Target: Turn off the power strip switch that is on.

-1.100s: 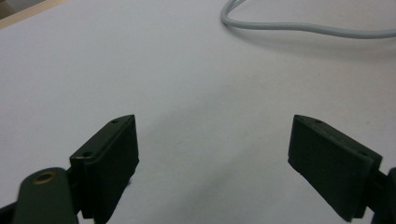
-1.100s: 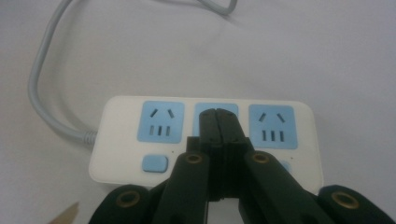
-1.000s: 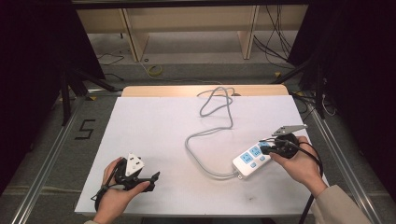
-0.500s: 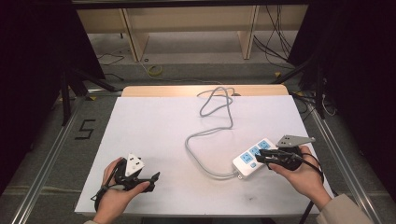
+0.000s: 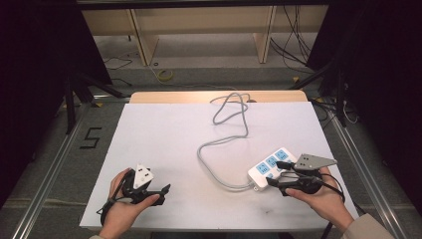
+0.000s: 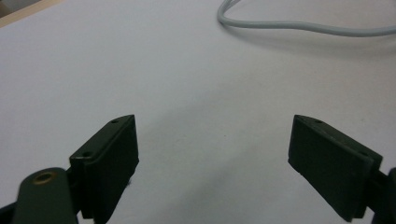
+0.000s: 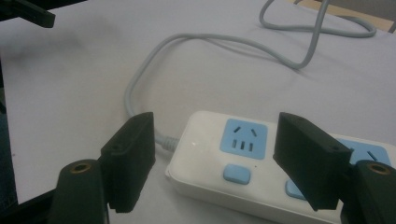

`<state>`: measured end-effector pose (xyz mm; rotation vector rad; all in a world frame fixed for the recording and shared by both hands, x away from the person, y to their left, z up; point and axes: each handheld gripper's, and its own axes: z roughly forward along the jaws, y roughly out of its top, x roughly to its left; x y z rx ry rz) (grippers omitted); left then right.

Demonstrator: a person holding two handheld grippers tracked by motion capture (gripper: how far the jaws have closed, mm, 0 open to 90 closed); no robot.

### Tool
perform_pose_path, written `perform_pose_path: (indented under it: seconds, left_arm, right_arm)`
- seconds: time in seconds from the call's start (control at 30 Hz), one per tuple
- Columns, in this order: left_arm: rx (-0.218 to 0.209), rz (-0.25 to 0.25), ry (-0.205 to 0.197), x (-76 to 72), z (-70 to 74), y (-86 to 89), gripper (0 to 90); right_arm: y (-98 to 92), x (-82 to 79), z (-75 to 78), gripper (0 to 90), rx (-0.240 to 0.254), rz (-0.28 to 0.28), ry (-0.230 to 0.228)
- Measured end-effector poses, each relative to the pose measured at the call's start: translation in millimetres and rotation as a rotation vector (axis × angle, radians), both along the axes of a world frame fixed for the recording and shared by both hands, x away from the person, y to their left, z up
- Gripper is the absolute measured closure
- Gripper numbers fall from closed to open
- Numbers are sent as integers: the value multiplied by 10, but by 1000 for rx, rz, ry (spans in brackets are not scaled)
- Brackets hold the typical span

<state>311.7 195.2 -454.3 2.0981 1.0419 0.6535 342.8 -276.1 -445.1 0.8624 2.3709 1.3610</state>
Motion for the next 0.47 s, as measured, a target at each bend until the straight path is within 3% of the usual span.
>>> perform_pose_path:
  seconds: [0.47]
  left_arm:
    - [2, 5, 3, 3, 3, -6, 155]
  right_arm:
    - [0, -30, 23, 258, 7, -5, -48]
